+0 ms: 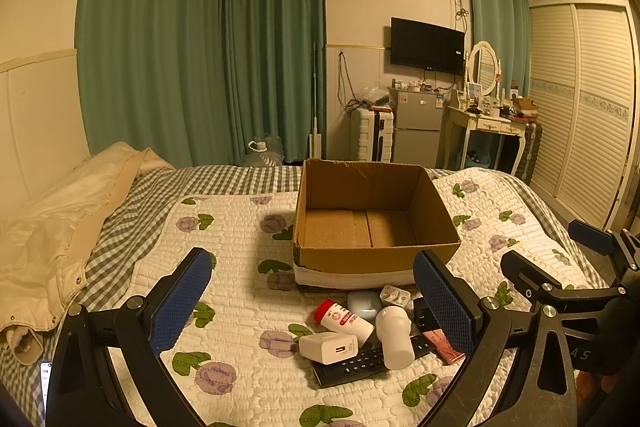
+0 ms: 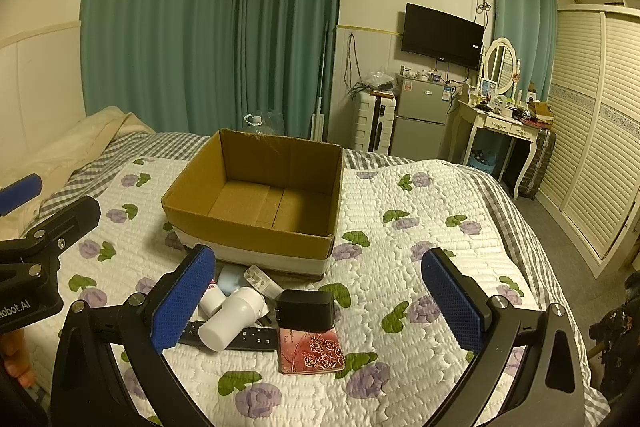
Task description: Organize rigid objects
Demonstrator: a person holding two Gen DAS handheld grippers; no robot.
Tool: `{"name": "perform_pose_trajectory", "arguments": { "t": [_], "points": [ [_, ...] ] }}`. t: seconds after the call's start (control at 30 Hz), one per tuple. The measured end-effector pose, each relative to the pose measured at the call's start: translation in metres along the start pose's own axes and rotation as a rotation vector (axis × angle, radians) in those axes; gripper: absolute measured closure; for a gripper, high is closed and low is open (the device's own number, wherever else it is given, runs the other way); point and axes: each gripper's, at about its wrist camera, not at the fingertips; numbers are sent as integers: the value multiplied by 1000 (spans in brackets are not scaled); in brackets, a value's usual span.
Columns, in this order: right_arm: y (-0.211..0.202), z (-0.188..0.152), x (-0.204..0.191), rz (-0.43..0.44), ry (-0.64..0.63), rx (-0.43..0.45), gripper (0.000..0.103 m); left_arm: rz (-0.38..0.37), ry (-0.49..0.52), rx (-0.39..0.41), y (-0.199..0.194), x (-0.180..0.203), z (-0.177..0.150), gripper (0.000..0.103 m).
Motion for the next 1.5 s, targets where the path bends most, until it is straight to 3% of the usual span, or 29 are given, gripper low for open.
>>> {"name": "perform_pose_trajectory", "arguments": {
  "t": [1.07, 1.27, 1.5],
  "points": [
    [9, 0, 3, 14, -16, -28, 0, 17, -8, -4, 5, 0, -4, 0],
    [45, -11, -6, 31, -53, -118, 0, 50, 6, -81, 32, -2, -16, 0],
    [96, -38, -46, 130, -98, -263, 1, 124, -20, -223, 78, -23, -43, 2]
  ]
}}
Point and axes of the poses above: each gripper's, at about its wrist camera, not at the fingertips, and y roughly the way its jaws point, x to its right, z to its top, and after that the axes turned 6 degrees about -x, right-handed
